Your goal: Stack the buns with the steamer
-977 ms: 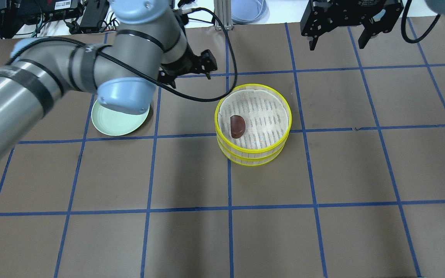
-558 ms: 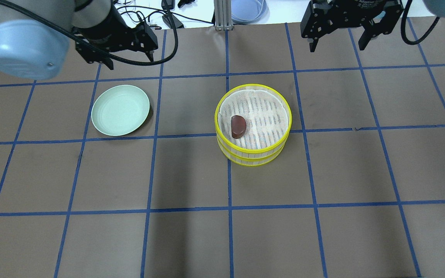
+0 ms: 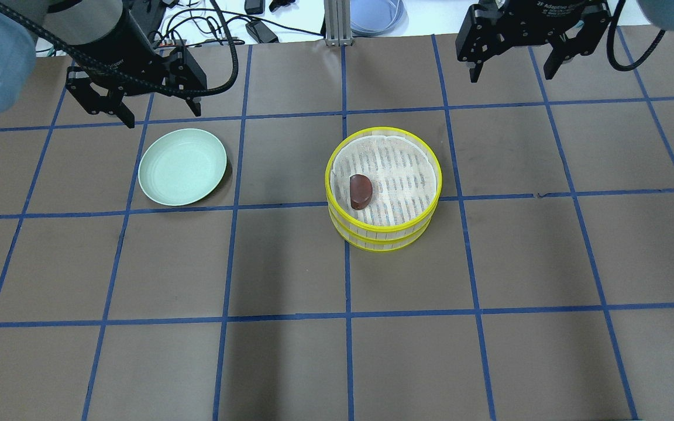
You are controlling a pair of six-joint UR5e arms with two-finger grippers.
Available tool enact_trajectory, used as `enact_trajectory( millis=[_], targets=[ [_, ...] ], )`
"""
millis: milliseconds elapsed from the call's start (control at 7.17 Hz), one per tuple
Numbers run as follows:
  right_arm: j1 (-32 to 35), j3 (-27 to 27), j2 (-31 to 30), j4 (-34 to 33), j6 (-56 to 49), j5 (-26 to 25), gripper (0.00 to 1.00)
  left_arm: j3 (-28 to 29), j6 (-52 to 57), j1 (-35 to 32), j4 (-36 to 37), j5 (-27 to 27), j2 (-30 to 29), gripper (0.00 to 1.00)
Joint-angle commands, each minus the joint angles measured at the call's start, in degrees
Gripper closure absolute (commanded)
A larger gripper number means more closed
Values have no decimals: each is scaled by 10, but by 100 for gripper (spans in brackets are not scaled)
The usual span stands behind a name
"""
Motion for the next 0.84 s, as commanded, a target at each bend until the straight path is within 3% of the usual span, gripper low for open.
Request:
enact_trajectory(
  millis=[0, 698],
  targets=[
    [0, 5, -2, 0, 0, 0, 0, -3, 0, 0, 15, -2, -2, 0],
    [0, 5, -4, 0, 0, 0, 0, -4, 0, -1, 13, 5, 1, 0]
  ],
)
